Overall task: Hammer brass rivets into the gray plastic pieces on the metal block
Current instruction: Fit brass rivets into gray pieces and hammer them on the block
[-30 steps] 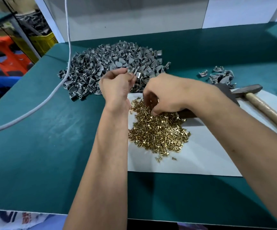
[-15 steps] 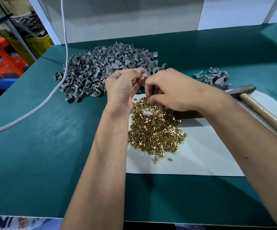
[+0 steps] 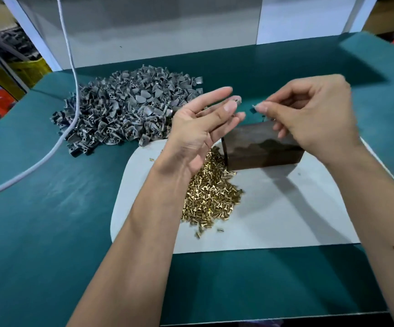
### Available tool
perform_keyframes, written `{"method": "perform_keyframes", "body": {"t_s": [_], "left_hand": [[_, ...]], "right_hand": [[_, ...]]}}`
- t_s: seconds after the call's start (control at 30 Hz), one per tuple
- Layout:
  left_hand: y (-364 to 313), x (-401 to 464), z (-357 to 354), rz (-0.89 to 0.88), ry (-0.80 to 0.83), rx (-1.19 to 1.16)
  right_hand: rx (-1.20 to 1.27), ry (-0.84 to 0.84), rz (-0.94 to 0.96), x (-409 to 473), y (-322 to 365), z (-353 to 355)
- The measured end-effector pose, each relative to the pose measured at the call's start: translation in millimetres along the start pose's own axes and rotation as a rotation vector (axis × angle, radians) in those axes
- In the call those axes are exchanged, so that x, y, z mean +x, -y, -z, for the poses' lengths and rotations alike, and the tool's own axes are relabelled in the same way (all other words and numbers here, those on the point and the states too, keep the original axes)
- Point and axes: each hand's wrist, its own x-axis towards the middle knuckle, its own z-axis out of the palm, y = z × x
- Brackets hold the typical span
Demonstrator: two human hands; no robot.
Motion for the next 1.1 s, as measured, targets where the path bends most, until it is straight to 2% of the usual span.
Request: {"method": "perform_keyframes", "body": {"t_s": [0.17,0.3,0.47,0.63,0.83,1.1], "left_hand": [[12.3,3.5,-3.9,-0.156,-0.003,0.236],[21.1,10.0,-16.9,-0.236,-0.044,0.320],[19.1,19.8,-22.8,-0.339,-0.054,0.425],[22.4,14.6,-13.6,-0.464,-0.036,0.576],[30.2,9.6,-7.2,-0.485,-0.009,0.632],[30.0,7.2,-4.0,-0.480,-0.034,0.667]], "right_hand": [[0.011,-0.129,-0.083,-5.6,-9.5,-6.3],[0.029,-0.092,-0.082,-5.3,-11.4,-8.6],[0.246,-0.007,-0.075,-7.1,-12.3,-11.3],[0.323,0.028,-0.111,-8.8,-15.1,-13.6],[0.228,0.080,-0.022,-10.7,-19.2,-10.4],[0.145,0.040,-0.002,-12.2,-17.0,-10.4]]}}
